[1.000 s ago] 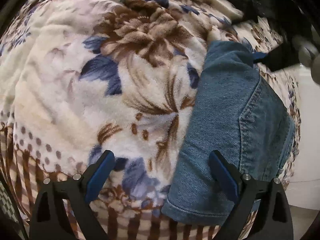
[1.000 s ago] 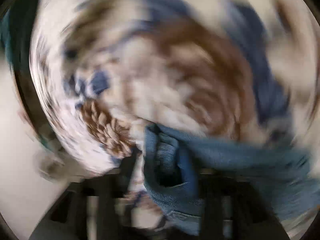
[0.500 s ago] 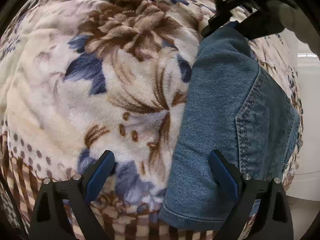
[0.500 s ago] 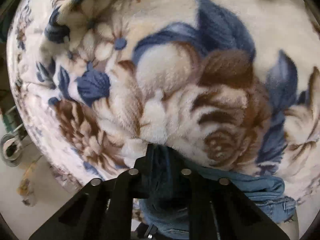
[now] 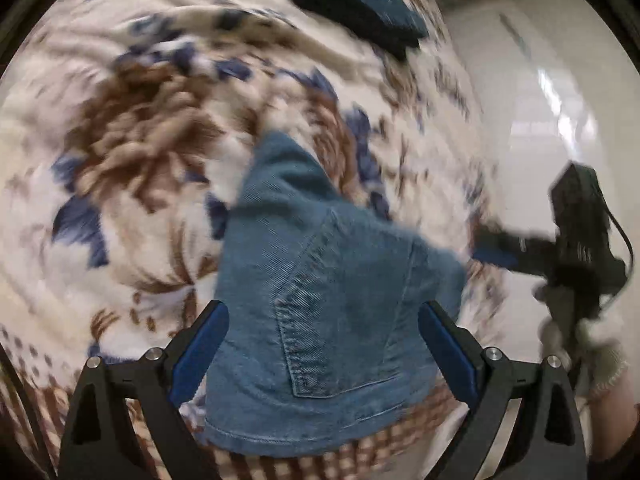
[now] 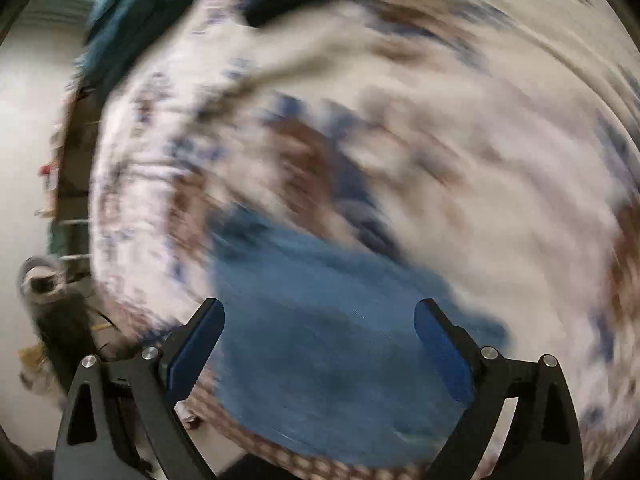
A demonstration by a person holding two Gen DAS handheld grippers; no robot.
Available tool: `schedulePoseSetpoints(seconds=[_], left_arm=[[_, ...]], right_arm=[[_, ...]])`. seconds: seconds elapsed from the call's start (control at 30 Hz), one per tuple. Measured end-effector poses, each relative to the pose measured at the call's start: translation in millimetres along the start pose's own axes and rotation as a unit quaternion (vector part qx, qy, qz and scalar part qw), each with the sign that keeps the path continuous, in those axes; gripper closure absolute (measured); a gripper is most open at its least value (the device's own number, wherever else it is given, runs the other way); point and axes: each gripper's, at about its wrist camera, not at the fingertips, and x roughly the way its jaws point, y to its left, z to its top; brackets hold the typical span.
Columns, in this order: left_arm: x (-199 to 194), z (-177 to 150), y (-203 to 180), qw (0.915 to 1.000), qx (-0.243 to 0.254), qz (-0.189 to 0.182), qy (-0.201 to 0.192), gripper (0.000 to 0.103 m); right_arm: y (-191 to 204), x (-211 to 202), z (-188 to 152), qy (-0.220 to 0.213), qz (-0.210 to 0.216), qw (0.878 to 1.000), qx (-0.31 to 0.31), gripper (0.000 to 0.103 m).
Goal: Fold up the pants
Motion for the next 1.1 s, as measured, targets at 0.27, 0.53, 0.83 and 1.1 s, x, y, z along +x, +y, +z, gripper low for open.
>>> schedulePoseSetpoints(seconds=[0.27,0.53,0.83,1.1], left_arm=[[51.7,-14.7,30.4,0.9874,0.031,0.147,0.051,0.000],[50.6,7.4,37.4,0.9990,-0.004,-0.018,0.040,0.001],[89.0,19.2,68.0,0.9932,-0.008,-0.082,0.082,0.000],[90.0,13.1,48.0,0.9923,0.040,-0.075,0.090,0.000]], right_arm=[[-119.0,84.8,-84.5,0.074,-0.015,0.995,0.067,0.005],[-164.3,106.4,-71.7,0.031,0.210,0.973,0.092,0.000],[-145.7,134.6,-52.8,0.037,0.270,0.961,0.057,0.000],[-129.7,137.7,-49.4,0.071,0.270,0.960,-0.006,0.008]])
